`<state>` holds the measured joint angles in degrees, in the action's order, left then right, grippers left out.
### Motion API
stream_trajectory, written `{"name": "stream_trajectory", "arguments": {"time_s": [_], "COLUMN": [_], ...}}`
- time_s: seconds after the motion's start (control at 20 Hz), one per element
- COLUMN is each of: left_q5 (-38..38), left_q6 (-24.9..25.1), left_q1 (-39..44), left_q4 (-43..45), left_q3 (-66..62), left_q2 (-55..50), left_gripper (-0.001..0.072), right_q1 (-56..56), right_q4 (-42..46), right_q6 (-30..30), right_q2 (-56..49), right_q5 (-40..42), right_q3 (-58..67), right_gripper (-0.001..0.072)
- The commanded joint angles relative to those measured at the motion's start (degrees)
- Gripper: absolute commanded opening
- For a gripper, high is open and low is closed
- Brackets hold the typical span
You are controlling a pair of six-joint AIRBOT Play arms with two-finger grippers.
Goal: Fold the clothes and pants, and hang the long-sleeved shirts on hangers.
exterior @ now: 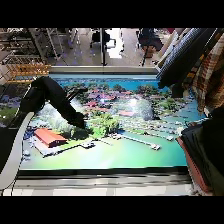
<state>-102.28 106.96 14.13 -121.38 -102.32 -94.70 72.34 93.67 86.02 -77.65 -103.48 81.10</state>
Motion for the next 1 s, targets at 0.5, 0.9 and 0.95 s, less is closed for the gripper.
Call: {"name": "stream_trajectory", "arguments": {"time_s": [0.5,0.9,0.95], "left_q5": [8.11,15.54,15.54], "left_q6": [-12.52,-18.49,-18.49], "left_q1": [-0.42,-4.94,-4.94], "left_q4": [54.86,60.78,60.74], "left_q3": [-0.07,-0.07,-0.07], "left_q2": [11.82,26.08,26.32], "left_gripper": [0.0015,0.0015,0.0015], "right_q1": [-23.85,-59.91,-61.09], "right_q4": [-44.13,-16.22,-15.98], "right_q6": [-3.39,-14.86,-14.84], "right_q2": [0.07,-0.22,-0.20], "right_q5": [5.60,35.41,40.72], "right_q3": [17.05,7.93,7.93], "right_gripper": [0.0628,0.0012,0.0011]}}
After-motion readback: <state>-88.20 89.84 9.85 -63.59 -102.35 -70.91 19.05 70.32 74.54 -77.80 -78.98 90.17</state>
